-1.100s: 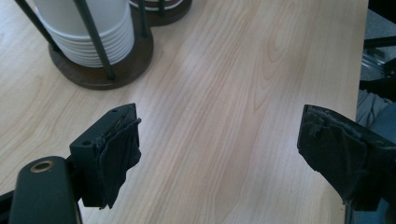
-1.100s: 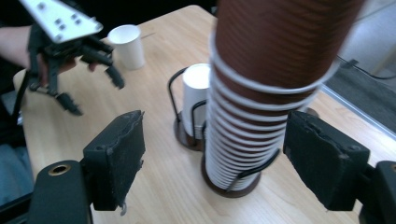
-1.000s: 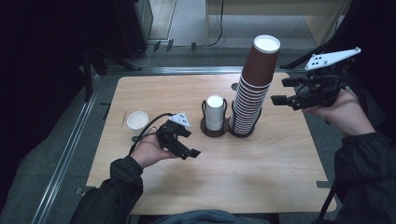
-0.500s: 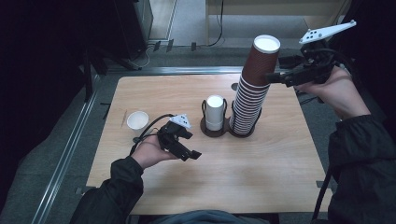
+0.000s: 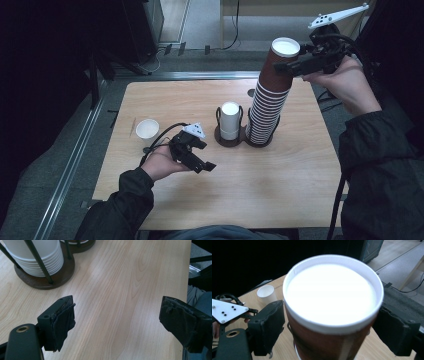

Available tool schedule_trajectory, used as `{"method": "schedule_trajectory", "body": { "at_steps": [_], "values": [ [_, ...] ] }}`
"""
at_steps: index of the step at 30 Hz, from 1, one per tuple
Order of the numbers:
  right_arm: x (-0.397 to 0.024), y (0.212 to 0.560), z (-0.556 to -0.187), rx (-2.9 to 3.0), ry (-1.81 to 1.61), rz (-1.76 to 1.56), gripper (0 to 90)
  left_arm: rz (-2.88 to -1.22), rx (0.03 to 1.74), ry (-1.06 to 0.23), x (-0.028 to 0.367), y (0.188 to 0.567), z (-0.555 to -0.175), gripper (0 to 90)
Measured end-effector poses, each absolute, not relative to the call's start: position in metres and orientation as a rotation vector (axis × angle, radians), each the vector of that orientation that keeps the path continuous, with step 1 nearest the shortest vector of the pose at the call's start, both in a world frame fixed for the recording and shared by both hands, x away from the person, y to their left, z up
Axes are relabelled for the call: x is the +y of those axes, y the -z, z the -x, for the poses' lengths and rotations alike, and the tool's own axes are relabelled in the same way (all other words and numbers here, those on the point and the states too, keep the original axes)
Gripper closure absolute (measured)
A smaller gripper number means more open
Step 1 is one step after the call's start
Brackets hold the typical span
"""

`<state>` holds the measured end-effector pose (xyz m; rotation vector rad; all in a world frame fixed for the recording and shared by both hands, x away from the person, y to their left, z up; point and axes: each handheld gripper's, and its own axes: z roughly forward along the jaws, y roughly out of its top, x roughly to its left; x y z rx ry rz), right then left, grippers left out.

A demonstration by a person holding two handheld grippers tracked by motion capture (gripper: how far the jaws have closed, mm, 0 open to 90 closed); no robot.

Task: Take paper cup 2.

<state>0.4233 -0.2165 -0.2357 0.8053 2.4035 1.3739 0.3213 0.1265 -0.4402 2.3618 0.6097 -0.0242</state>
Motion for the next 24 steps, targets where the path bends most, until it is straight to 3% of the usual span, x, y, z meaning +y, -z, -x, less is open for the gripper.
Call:
{"method": "schedule_trajectory", "body": {
  "at_steps": [11, 24],
  "values": [
    [-0.210, 0.234, -0.426, 2.395, -1.335, -0.769, 20.5, -2.365, 0.612, 0.021, 0.127, 0.440, -0.321, 13.0],
    [-0.213, 0.208, -0.421, 2.352, -1.373, -0.758, 20.8, -2.371, 0.605, 0.013, 0.127, 0.439, -0.321, 13.1]
  ]
}}
